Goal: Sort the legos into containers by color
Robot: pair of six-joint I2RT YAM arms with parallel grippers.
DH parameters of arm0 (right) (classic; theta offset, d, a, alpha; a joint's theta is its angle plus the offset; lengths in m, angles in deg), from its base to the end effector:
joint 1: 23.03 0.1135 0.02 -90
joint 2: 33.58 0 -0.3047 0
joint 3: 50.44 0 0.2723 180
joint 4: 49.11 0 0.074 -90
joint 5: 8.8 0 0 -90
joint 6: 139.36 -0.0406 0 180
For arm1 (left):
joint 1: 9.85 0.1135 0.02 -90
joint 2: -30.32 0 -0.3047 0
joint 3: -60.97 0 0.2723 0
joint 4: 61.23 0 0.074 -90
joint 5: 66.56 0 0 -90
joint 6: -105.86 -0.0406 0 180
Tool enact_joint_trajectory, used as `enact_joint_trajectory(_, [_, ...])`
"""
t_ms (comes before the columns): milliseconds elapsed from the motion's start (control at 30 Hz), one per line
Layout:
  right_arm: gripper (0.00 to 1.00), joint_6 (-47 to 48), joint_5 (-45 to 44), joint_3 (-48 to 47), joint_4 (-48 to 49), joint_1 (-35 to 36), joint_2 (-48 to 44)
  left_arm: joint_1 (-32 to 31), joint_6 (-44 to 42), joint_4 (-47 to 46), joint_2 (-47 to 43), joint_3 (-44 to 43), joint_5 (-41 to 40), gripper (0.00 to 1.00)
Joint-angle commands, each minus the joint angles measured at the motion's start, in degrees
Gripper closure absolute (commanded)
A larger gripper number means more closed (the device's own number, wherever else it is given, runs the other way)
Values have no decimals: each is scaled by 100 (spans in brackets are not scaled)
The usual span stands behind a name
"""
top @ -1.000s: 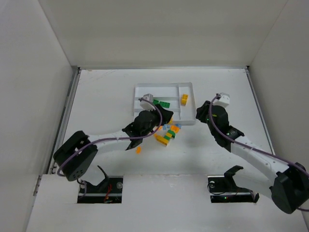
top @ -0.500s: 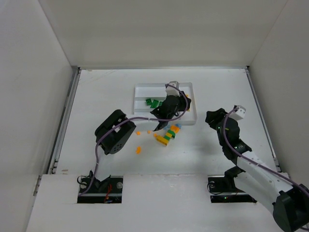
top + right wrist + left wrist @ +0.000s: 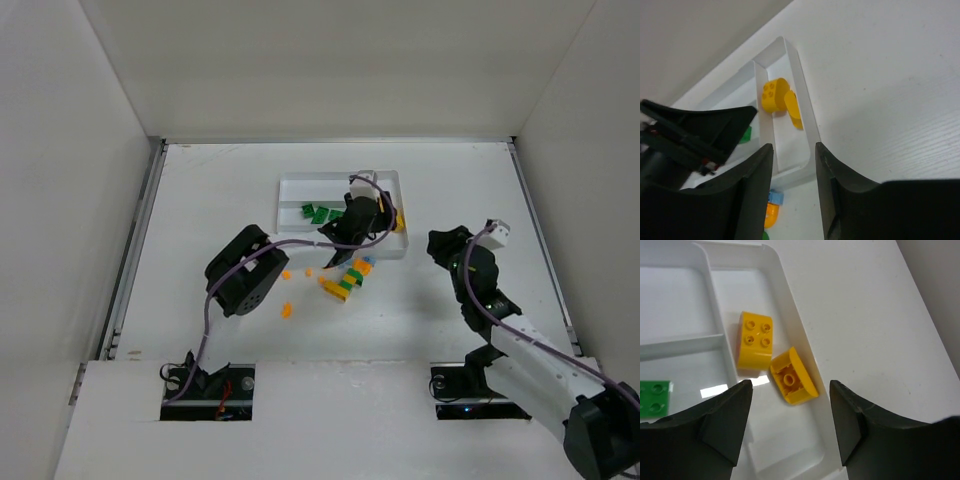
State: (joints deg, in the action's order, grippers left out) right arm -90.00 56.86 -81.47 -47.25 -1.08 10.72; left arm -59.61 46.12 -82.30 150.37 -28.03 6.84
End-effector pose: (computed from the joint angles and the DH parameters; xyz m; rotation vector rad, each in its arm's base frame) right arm 0.1693 0.0502 0.2418 0.5869 1.6708 0.4199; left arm 0.3429 -0.3872 0.2172 0.0870 1.7989 -0.7650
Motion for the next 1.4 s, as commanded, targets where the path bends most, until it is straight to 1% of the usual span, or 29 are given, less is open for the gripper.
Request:
enact_joint_trajectory(0, [57, 249, 490, -418, 264, 233, 517, 76, 58, -223, -1323, 724, -133, 40])
enact_joint_trajectory(100, [61, 486, 789, -840, 246, 716, 1403, 146, 357, -320, -2237, 1805, -133, 40])
enact_joint_trajectory(167, [61, 732, 869, -1095, 229, 1094, 1923, 173, 559, -355, -2905, 2578, -142, 40])
enact_joint_trajectory(233, [55, 987, 904, -1315, 159, 1437, 2293, 146, 787, -329, -3564, 3325, -194, 40])
enact_joint_trajectory(333, [37, 1207, 887, -1561, -17, 1754, 2654, 41, 1034, -189, -4636, 4372, -299, 41])
enact_joint_trajectory(400, [25, 1191, 939, -1658, -166, 1869, 2873, -55, 1200, 48, -5348, 4935, -431, 41])
enact_joint_trajectory(433, [22, 1164, 983, -1667, -184, 1913, 3005, -108, 1306, 223, -5665, 5164, -519, 41])
enact_joint_trajectory(533, [21, 945, 1220, -1755, -185, 2018, 3427, -231, 1719, 891, -6483, 5683, -642, 41])
enact_joint_trajectory(633, [23, 830, 1353, -1974, -237, 2255, 3787, -302, 2132, 1279, -7055, 6122, -652, 40])
enact_joint_trajectory(767, [26, 602, 1282, -2098, -246, 2405, 4122, -398, 2388, 1543, -7451, 6335, -581, 40])
enact_joint_trajectory(867, [26, 461, 1274, -2125, -255, 2493, 4298, -539, 2502, 1561, -7522, 6423, -643, 40])
enact_joint_trajectory(1133, [29, 31, 1125, -2002, -307, 2888, 4448, -688, 2669, 1385, -7145, 6546, -660, 40])
enact_joint_trajectory(1300, [29, -84, 966, -1966, -448, 2985, 4544, -741, 2704, 1341, -7039, 6590, -704, 39])
enact_joint_trajectory(1367, [31, -128, 949, -1984, -501, 2994, 4571, -741, 2678, 1341, -7022, 6555, -660, 39])
